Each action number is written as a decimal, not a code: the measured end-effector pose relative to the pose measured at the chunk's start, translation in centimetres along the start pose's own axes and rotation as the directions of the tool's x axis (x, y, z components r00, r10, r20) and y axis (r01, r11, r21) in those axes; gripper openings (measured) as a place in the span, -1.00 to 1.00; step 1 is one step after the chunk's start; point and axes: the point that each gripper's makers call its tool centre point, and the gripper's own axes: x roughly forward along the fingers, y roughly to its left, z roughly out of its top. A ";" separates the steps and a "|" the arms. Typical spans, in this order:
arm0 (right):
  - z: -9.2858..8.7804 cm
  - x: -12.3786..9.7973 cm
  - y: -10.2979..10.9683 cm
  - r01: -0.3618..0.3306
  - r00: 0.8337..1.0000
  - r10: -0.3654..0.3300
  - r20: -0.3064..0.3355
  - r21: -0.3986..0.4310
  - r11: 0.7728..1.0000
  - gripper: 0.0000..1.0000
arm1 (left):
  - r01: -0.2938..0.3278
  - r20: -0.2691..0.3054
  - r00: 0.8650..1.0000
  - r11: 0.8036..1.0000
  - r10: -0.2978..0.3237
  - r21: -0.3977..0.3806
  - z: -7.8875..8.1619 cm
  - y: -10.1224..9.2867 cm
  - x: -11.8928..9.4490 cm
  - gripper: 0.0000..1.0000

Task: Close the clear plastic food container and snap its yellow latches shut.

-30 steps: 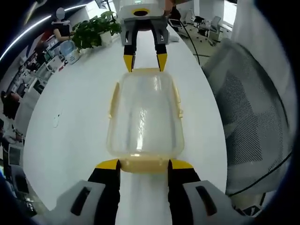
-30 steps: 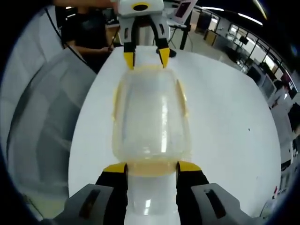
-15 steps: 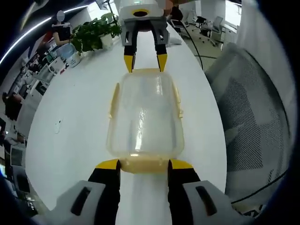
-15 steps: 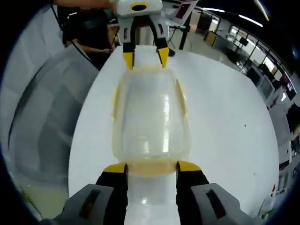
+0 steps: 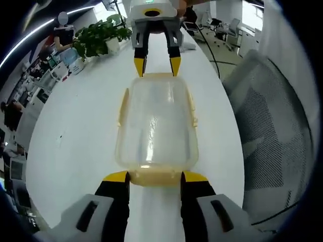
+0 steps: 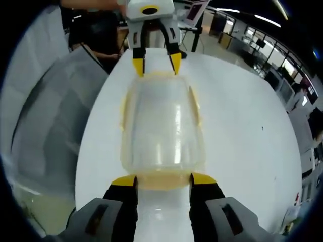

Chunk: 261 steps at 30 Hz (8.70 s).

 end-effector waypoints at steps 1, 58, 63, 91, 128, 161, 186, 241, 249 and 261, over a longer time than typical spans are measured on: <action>-0.2 -0.1 0.0 -0.002 1.000 0.002 -0.002 -0.001 1.000 -0.24 | 0.001 0.000 1.000 1.000 -0.001 -0.001 0.2 0.0 0.2 -0.23; -7.1 -2.7 -0.8 -0.059 0.998 0.060 -0.018 0.054 0.997 -0.23 | 0.042 0.038 0.998 0.999 -0.042 -0.012 5.9 0.4 4.7 -0.23; -7.0 -2.3 -0.9 -0.065 0.998 0.066 -0.018 0.061 0.996 -0.23 | 0.043 0.037 0.998 0.999 -0.043 -0.015 5.4 0.6 5.0 -0.23; -7.4 -1.8 -1.0 -0.086 0.996 0.087 -0.004 0.101 0.991 -0.21 | 0.079 0.069 0.995 0.996 -0.076 -0.045 5.1 0.9 5.7 -0.22; -5.3 -3.4 -0.5 0.016 0.968 -0.174 0.179 0.651 0.759 0.03 | 0.043 0.221 0.968 0.793 0.117 -0.608 6.3 -1.0 3.3 -0.03; -6.7 -3.0 -2.5 0.113 0.964 -0.266 0.009 0.890 0.443 -0.06 | 0.002 0.087 0.979 0.422 0.182 -0.907 5.7 0.9 5.0 0.05; -6.4 -1.1 -1.9 0.045 0.979 -0.203 0.033 0.929 0.367 -0.21 | 0.070 0.123 0.982 0.322 0.146 -0.944 5.8 0.7 6.6 -0.24; -5.8 -0.7 -1.1 0.052 0.967 -0.253 0.011 0.969 0.240 -0.16 | 0.097 0.160 0.975 0.359 0.152 -0.928 5.9 0.9 6.5 -0.28; -5.5 -1.4 -1.2 0.065 0.968 -0.250 0.014 0.950 0.307 -0.09 | 0.090 0.158 0.978 0.413 0.133 -0.906 6.0 0.8 6.0 -0.21; -4.5 -2.3 -1.1 0.098 0.974 -0.226 0.013 0.875 0.473 -0.08 | 0.052 0.129 0.987 0.553 0.101 -0.832 5.8 0.8 5.1 -0.09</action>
